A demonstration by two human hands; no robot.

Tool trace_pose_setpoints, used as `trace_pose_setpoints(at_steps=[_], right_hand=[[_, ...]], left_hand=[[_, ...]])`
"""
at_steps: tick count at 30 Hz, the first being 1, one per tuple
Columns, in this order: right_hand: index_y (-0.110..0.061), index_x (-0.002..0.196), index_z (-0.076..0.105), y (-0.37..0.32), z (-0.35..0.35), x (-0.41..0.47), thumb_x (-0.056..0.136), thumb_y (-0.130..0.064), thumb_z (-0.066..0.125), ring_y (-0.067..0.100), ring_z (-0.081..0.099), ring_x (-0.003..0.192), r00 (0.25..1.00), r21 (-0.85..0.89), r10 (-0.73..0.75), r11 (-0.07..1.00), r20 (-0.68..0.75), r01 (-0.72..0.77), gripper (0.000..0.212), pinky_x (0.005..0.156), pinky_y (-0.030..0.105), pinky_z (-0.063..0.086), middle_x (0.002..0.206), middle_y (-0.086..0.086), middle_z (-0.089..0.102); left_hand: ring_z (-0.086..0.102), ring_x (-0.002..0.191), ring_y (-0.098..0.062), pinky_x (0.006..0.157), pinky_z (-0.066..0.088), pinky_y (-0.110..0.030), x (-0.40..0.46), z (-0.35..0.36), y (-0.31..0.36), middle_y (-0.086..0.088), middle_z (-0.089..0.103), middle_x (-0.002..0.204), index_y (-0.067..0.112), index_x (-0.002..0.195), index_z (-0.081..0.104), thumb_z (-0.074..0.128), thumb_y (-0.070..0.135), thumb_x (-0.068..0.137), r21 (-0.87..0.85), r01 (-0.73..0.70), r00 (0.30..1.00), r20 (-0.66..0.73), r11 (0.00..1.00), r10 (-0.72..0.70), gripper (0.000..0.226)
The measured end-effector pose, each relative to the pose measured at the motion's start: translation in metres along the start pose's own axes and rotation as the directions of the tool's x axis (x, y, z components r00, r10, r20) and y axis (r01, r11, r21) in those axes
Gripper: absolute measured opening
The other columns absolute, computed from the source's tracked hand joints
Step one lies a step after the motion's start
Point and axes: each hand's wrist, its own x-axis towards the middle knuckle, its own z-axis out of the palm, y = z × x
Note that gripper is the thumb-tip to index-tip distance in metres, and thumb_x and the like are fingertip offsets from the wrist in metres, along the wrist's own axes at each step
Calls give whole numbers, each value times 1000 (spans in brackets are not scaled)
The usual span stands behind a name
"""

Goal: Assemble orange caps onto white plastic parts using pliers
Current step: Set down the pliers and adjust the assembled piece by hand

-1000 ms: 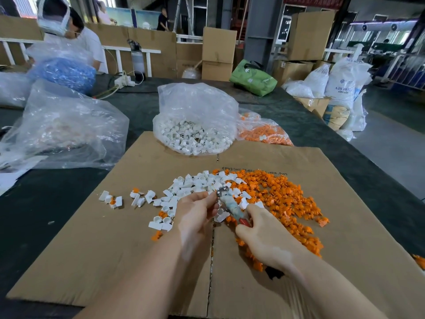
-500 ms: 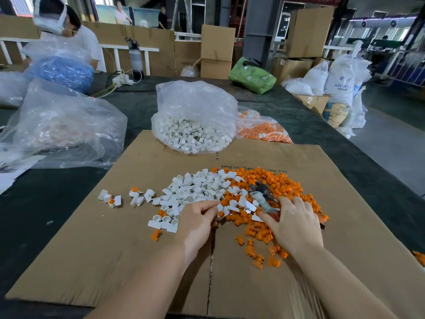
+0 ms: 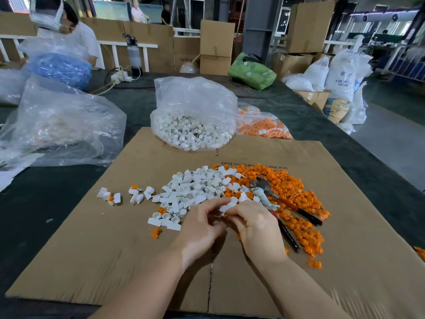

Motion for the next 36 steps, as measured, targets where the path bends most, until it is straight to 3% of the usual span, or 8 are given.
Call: trace_pose_setpoints(at_steps=[4,11,15,19,24,27,30,36], right_hand=[[-8,82,72,-5,0,-1,73,2,75,16,62,74,1000,19,-7,1000,29,7,14,69,18,45,77,2,67],[-6,73,67,-5,-1,-1,71,4,75,19,57,66,995,-75,-79,994,54,83,13,61,20,41,69,3,61],[-3,67,65,-7,0,-2,66,7,78,21,57,62,994,-124,-100,987,41,104,17,54,27,47,66,5,60],[-3,64,64,-10,-1,-2,61,8,80,20,57,59,994,-136,-103,985,28,106,20,52,26,48,63,6,60],[-4,63,63,-12,0,-2,60,5,83,19,58,58,996,-148,-90,985,10,91,22,52,23,48,61,5,60],[-5,65,64,-13,1,-2,62,3,82,19,59,60,997,-127,-69,989,44,74,19,53,24,49,63,4,60],[-5,70,66,-10,-4,1,71,3,75,20,59,67,994,-43,-28,999,105,33,12,57,30,52,68,4,62],[-6,80,69,-4,-11,7,76,9,66,21,58,76,971,-24,-101,994,217,109,16,65,34,52,77,4,64]], left_hand=[[60,85,5,81,43,-8,0,6,2,18,66,92,31,106,66,71,9,78,88,-53,995,-83,995,61,36],[49,84,26,76,34,5,-2,7,1,38,55,79,33,100,69,71,12,80,235,-159,981,-68,959,179,29],[54,84,7,73,34,3,-1,6,2,25,61,83,31,100,71,69,12,80,334,-182,977,-42,925,207,28],[56,98,-1,78,34,-3,-1,7,-1,11,67,105,26,112,67,65,13,84,373,-162,981,-35,913,189,31],[56,106,-6,89,37,-12,0,8,-2,8,65,114,24,120,63,63,16,87,394,-128,988,-29,910,151,34],[56,106,-6,90,39,-13,0,7,-3,9,65,111,24,118,64,64,14,86,350,-99,991,-49,931,123,33],[56,98,-1,82,37,-4,-1,5,-4,16,63,99,26,112,67,68,16,84,308,-115,990,-48,945,136,29],[55,86,7,75,36,1,-3,5,-2,25,60,87,31,108,67,68,17,84,274,-142,987,-33,951,157,27]])
